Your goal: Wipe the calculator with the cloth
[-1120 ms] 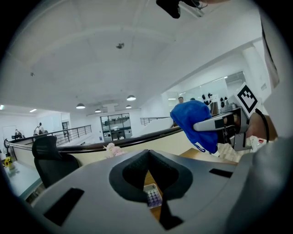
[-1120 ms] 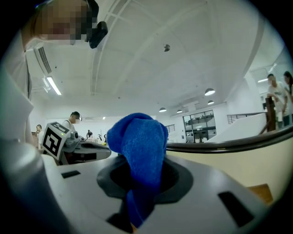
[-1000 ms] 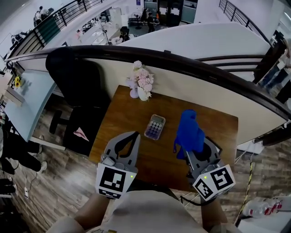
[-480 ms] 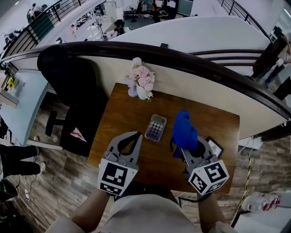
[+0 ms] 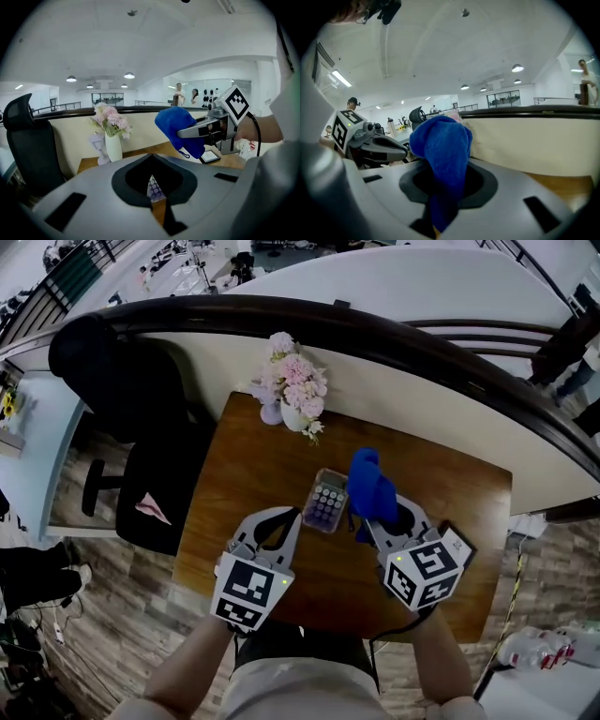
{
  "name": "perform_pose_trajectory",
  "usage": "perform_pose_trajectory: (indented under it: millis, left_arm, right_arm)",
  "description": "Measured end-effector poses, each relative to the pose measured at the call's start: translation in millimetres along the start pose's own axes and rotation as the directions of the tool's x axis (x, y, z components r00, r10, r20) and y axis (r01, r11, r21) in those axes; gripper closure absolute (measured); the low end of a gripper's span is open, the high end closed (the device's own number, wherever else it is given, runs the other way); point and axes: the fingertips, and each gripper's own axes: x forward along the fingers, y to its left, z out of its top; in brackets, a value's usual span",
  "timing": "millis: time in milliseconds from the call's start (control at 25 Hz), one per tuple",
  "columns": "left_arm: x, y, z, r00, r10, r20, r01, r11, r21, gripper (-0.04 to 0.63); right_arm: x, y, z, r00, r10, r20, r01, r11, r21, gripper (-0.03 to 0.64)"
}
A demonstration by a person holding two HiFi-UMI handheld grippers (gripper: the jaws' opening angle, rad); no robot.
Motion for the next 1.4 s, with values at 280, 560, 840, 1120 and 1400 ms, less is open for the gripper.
perform_pose_trajectory:
  millis: [280, 560, 840, 1120, 1400]
  left_arm:
    - [49, 16, -53, 0.997, -0.032, -0.071, 0.027, 0.998, -0.062, 0.594]
    - [92, 16, -110, 0.986, -0.077, -0.146, 0.063, 0.993, -0.097, 0.594]
    - [124, 14, -145, 0.976, -0.100, -0.192, 0.075, 0.988, -0.132, 0.594]
    - [140, 7, -166, 0.966, -0.140, -0.219, 0.101, 0.978, -0.181, 0.594]
    - [141, 8, -174, 0.966, -0.144, -0.217, 0.099, 0.974, -0.205, 0.594]
  right_arm:
    - [64, -18, -43, 0.996, 0.025, -0.085, -0.027, 1.000, -0.017, 0.517]
    - [119, -37, -87, 0.988, 0.015, -0.153, -0.016, 1.000, -0.005, 0.515]
    - [160, -32, -120, 0.970, 0.057, -0.238, -0.069, 0.997, -0.043, 0.515]
    - [183, -31, -148, 0.948, 0.072, -0.310, -0.107, 0.990, -0.097, 0.517]
    - [175, -38, -154, 0.938, 0.049, -0.343, -0.102, 0.985, -0.139, 0.517]
